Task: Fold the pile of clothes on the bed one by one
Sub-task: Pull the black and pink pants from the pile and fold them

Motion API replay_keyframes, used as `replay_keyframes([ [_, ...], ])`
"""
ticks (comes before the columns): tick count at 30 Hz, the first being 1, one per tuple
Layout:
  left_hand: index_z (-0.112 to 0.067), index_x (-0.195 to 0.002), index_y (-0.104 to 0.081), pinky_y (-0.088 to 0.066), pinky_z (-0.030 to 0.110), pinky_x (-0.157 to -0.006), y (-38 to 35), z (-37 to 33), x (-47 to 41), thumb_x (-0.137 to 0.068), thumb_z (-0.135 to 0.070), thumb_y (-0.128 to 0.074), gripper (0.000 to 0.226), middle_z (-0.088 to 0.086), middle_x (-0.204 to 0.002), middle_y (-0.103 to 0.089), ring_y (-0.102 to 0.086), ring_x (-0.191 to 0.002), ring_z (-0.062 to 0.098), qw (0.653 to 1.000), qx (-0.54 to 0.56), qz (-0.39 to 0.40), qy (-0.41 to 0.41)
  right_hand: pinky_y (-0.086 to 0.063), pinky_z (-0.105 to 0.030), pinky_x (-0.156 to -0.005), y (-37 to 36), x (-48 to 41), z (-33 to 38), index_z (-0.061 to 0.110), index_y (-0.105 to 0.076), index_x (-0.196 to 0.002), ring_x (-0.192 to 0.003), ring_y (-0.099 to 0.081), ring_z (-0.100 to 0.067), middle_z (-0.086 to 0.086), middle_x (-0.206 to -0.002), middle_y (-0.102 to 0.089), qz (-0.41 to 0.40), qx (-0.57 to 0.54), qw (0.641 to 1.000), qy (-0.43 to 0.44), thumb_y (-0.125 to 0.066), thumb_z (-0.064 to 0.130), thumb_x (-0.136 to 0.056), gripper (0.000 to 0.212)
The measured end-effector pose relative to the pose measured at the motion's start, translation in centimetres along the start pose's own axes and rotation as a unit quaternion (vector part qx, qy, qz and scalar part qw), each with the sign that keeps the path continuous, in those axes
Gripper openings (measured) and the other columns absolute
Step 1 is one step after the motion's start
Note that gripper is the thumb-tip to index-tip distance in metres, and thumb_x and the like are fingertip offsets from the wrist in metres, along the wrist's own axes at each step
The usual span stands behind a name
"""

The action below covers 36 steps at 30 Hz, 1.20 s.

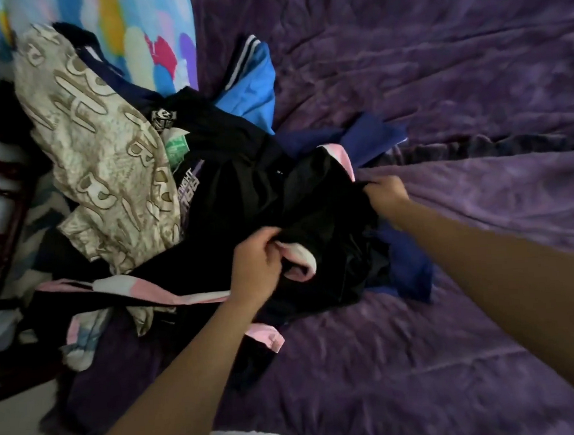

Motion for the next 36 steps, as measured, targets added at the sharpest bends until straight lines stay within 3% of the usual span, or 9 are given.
replay_keyframes([
  [6,-0.004,-0.111,-0.066,-0.042,0.030,-0.083,11.6,2.8,-2.6,-0.086,0.005,-0.046,0.033,0.016,-0.106,-0.067,-0.061,-0.102,0.032,0.981,-0.035,-0.128,0.140,-0.054,-0.029,-0.048,-1.4,2.8,5.7,0.011,-0.072,-0.077,-0.054,-0.067,-0.021,-0.009,-0.067,-0.071,0.236,-0.161,0.947,-0.150,-0.074,0.026,-0.081,0.016],
  [9,-0.003,-0.112,-0.064,-0.044,0.038,-0.082,14.1,5.1,-1.2,-0.089,-0.008,-0.053,0.026,0.021,-0.109,-0.063,-0.059,-0.102,0.037,0.950,-0.100,-0.187,0.230,-0.057,-0.041,-0.075,-2.4,3.1,5.2,0.001,-0.068,-0.103,-0.080,-0.067,-0.029,-0.017,-0.094,-0.071,0.176,-0.093,0.973,-0.115,-0.071,0.015,-0.083,0.025],
  [11,-0.007,-0.118,-0.060,-0.043,0.043,-0.087,13.7,3.2,-0.3,-0.087,-0.013,-0.057,0.032,0.018,-0.114,-0.058,-0.054,-0.107,0.037,0.951,-0.158,-0.248,0.092,-0.054,-0.043,-0.085,-3.1,3.2,3.4,-0.004,-0.061,-0.118,-0.091,-0.064,-0.031,-0.021,-0.110,-0.066,0.137,-0.074,0.979,-0.129,-0.066,0.009,-0.085,0.036],
  [13,-0.019,-0.127,-0.052,-0.041,0.045,-0.093,8.7,0.4,0.8,-0.084,-0.038,-0.058,0.048,0.010,-0.121,-0.057,-0.051,-0.113,0.031,0.953,-0.234,-0.164,-0.105,-0.055,-0.044,-0.083,-3.7,3.8,1.3,-0.004,-0.063,-0.114,-0.084,-0.065,-0.031,-0.022,-0.104,-0.068,0.143,-0.079,0.971,-0.173,-0.068,0.011,-0.084,0.034],
  [16,-0.026,-0.148,-0.022,-0.027,0.054,-0.107,-0.2,1.8,3.8,-0.073,-0.063,-0.058,0.091,0.013,-0.148,-0.036,-0.026,-0.140,0.033,0.886,-0.447,0.082,-0.087,-0.058,-0.035,-0.067,-4.0,4.9,0.0,0.001,-0.067,-0.108,-0.072,-0.068,-0.027,-0.014,-0.087,-0.072,0.188,-0.109,0.959,-0.182,-0.070,0.020,-0.084,0.031],
  [21,-0.021,-0.130,-0.049,-0.037,0.041,-0.098,0.2,4.3,3.7,-0.088,-0.019,-0.052,0.043,0.008,-0.132,-0.051,-0.040,-0.129,0.030,0.877,-0.473,0.073,-0.048,-0.053,-0.029,-0.087,-1.2,8.4,0.8,0.029,-0.060,-0.122,-0.102,-0.066,-0.013,0.011,-0.115,-0.066,0.349,0.119,0.929,0.014,-0.089,0.049,-0.051,0.080],
  [27,-0.005,-0.100,-0.066,-0.043,0.027,-0.073,10.2,-0.6,3.2,-0.092,0.000,-0.046,0.022,0.014,-0.092,-0.067,-0.061,-0.087,0.026,0.999,-0.015,-0.023,0.035,-0.048,-0.038,-0.081,4.8,11.4,2.5,0.029,-0.043,-0.131,-0.111,-0.058,-0.031,-0.003,-0.127,-0.059,0.111,0.514,0.831,0.181,-0.069,0.030,-0.073,0.063],
  [33,-0.024,-0.091,-0.061,-0.041,0.015,-0.065,17.5,-8.8,7.9,-0.092,-0.010,-0.047,0.020,-0.001,-0.088,-0.063,-0.060,-0.087,0.019,0.989,0.127,-0.069,-0.026,-0.049,-0.039,-0.077,14.0,17.8,7.0,0.012,-0.063,-0.107,-0.099,-0.062,-0.040,-0.022,-0.106,-0.066,-0.142,0.279,0.932,0.181,-0.060,0.008,-0.077,0.031],
  [36,-0.035,-0.098,-0.061,-0.044,0.026,-0.087,20.0,-11.7,12.2,-0.080,-0.061,-0.053,0.033,-0.016,-0.103,-0.062,-0.058,-0.105,0.011,0.992,0.108,-0.032,-0.057,-0.055,-0.041,-0.077,17.4,23.2,9.3,0.003,-0.070,-0.098,-0.084,-0.066,-0.032,-0.028,-0.098,-0.067,-0.154,0.010,0.975,0.160,-0.044,-0.007,-0.077,0.035],
])
Point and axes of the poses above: each hand's wrist, its own x-axis away from the middle knuckle, its own y-axis out of the back of the hand, z = x × y, the point moved 5 cm from there along -x, towards the middle knuckle
